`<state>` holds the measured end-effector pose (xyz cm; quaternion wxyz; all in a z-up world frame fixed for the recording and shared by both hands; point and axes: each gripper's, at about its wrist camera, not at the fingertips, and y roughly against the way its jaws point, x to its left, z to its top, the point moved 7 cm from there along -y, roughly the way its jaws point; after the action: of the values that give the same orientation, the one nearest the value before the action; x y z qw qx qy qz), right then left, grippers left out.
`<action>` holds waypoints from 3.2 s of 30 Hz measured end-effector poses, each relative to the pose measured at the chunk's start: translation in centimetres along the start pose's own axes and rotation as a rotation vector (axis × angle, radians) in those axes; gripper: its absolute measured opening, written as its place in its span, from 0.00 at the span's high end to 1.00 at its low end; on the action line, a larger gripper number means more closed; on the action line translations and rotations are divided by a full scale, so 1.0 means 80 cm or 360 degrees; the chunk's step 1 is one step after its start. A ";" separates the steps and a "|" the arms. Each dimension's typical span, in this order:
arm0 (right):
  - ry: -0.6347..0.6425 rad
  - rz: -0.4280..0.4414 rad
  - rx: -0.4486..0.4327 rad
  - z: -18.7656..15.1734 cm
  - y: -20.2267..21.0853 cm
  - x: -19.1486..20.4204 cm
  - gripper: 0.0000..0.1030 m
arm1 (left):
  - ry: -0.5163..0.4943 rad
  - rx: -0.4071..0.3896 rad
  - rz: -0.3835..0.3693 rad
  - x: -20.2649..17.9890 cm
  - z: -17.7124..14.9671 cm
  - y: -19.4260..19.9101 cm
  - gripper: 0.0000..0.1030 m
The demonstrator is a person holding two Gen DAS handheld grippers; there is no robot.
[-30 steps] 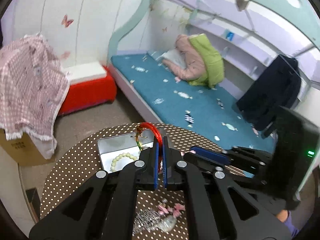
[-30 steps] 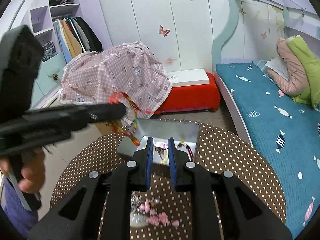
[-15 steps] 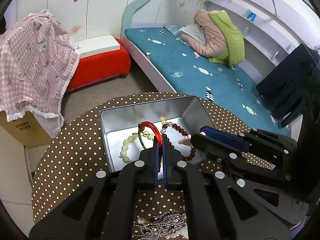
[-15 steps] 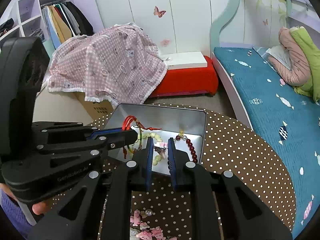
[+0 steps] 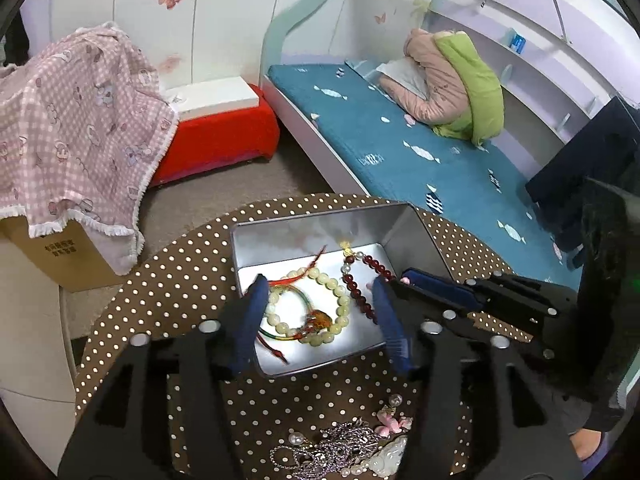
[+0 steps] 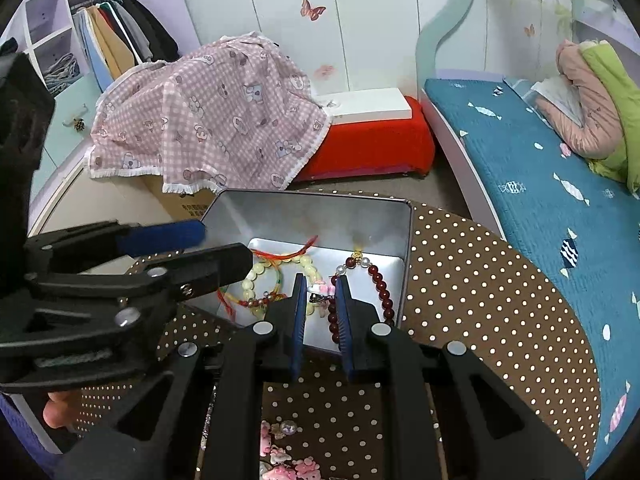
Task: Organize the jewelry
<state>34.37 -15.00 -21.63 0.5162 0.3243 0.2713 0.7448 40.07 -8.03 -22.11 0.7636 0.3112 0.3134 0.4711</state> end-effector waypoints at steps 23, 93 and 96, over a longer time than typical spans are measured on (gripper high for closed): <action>0.0013 -0.0016 -0.0127 -0.002 0.062 0.010 0.63 | 0.0029 -0.0128 0.0086 0.010 -0.013 0.064 0.29; 0.0085 -0.0103 0.0016 -0.160 0.061 -0.018 0.44 | 0.0104 -0.0118 -0.0201 -0.033 -0.127 0.052 0.95; 0.0111 -0.0110 0.0027 -0.158 0.056 -0.014 0.44 | 0.0157 -0.0113 -0.0270 -0.022 -0.126 0.058 0.95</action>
<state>22.38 -18.39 -26.64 0.5291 0.2929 0.3063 0.7352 29.22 -6.16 -24.39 0.7949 0.2327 0.3591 0.4301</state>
